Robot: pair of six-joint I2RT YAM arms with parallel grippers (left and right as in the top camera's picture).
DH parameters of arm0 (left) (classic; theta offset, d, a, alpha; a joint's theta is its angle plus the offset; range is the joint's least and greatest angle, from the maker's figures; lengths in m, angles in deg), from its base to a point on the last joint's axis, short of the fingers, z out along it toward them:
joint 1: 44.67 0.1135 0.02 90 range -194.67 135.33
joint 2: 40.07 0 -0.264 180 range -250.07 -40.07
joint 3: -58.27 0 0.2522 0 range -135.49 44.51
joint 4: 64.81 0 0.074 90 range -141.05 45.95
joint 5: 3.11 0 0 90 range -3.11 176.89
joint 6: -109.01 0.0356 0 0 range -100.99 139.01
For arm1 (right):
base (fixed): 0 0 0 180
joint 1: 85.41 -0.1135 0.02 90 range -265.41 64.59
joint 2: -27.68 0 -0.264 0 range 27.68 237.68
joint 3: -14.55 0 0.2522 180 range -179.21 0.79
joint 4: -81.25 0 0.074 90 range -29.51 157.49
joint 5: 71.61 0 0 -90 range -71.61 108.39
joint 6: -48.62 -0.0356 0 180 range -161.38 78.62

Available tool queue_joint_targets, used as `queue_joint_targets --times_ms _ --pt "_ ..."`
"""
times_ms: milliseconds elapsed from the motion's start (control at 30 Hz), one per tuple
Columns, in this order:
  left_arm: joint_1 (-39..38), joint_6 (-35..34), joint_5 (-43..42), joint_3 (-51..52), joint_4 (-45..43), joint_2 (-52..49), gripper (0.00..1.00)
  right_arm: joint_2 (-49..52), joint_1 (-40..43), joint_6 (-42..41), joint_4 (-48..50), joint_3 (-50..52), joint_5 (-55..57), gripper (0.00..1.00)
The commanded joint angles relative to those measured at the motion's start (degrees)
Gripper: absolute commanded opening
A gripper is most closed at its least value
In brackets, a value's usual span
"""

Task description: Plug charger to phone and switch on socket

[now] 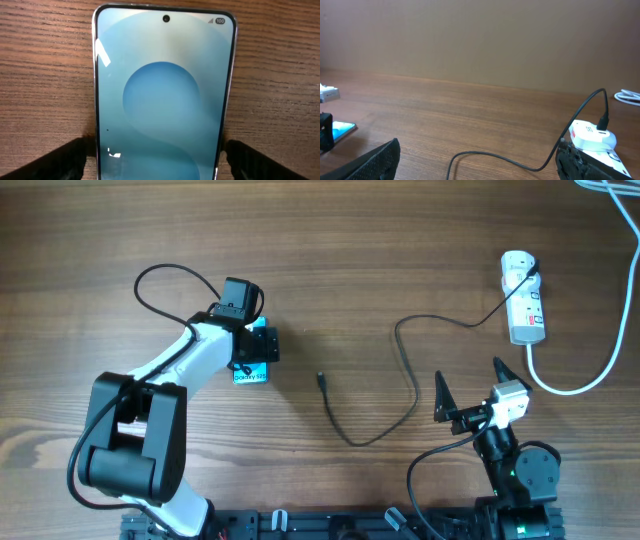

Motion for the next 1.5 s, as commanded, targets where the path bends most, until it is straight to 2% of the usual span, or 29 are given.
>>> queue_joint_targets --times_ms 0,67,200,233,267,300,400,500,600,733,767,833,900,967,1033,1100,1233,1300,1400,1433,1467 --pt "0.11 0.48 -2.21 0.79 0.48 -1.46 0.88 -0.9 -0.22 0.42 0.26 0.15 0.13 1.0" --pt "0.13 0.48 -2.23 0.79 0.48 -1.07 0.84 -0.9 -0.22 0.42 0.26 0.15 0.13 1.0" --pt "0.11 0.46 -2.47 0.79 0.48 -0.96 0.85 -0.9 -0.22 0.42 0.26 0.15 0.13 1.0" --pt "0.11 0.46 -2.47 0.79 0.48 -0.96 0.85 -0.9 -0.22 2.29 0.33 0.15 0.94 1.0" --pt "0.11 0.46 -2.47 0.79 0.48 -0.96 0.84 -0.9 -0.22 9.64 0.59 0.15 4.09 1.0" --pt "0.11 0.46 -2.47 0.79 0.5 -0.96 0.84 -0.9 -0.22 13.33 -0.31 0.15 4.28 1.0" --pt "0.11 0.46 -2.47 0.79 0.48 -0.96 0.84 -0.57 -0.22 15.82 1.05 0.15 4.13 1.0" --pt "0.11 0.46 -2.47 0.79 0.5 -0.96 0.84 -0.57 -0.22 16.81 2.71 0.15 -3.85 1.0" --pt "0.11 0.46 -2.45 0.79 0.79 -0.96 0.83 -0.57 -0.22 17.31 7.63 0.15 -6.19 1.0" --pt "0.11 0.46 -2.45 0.79 0.92 -0.96 0.8 -0.57 -0.22 16.92 4.9 0.15 -10.43 1.0" --pt "0.11 0.26 -2.45 0.79 0.92 -0.94 0.76 -0.57 -0.22 14.05 4.52 0.15 -9.81 1.0" --pt "0.11 -0.28 -2.47 0.79 0.7 -0.94 0.75 -0.57 -0.22 8.11 4.59 0.15 -6.21 1.0" --pt "0.11 -1.31 -2.47 0.68 0.68 -0.57 0.74 -0.57 -0.22 5.64 4.87 0.13 -5.9 1.0" --pt "0.13 -1.95 -2.73 0.68 0.74 1.09 0.69 -0.22 -0.22 1.18 3.98 -0.48 -2.58 1.0" --pt "0.17 -3.23 -4.2 0.68 1.03 2.91 0.67 1.18 -0.22 0.35 2.97 -2.43 -2.03 1.0" --pt "0.17 -3.56 -6.14 0.68 1.62 5.49 0.68 4.46 -0.22 -1.31 2.56 -6.32 -2.05 1.0" --pt "0.17 -8.87 -8.74 0.68 2.19 9.62 0.66 19.82 -0.22 -1.97 -4.59 -22.16 -4.9 1.0" --pt "0.26 -10.84 -12.94 0.68 2.19 10.99 0.66 31.98 -0.22 -2.1 -9.88 -33.66 -12.74 1.0" --pt "2.1 -11.91 -24.92 0.68 1.53 11.43 0.66 44.37 -0.22 -2.73 -8.22 -42.16 -33.18 1.0" --pt "3.5 -11.89 -30.45 0.68 1.33 11.43 0.66 47.52 -0.22 -7.21 -3.78 -42.21 -41.9 1.0" --pt "4.46 -11.89 -33.86 0.68 1.07 11.43 0.66 49.99 -0.22 -11.58 -2.64 -42.21 -45.18 1.0"
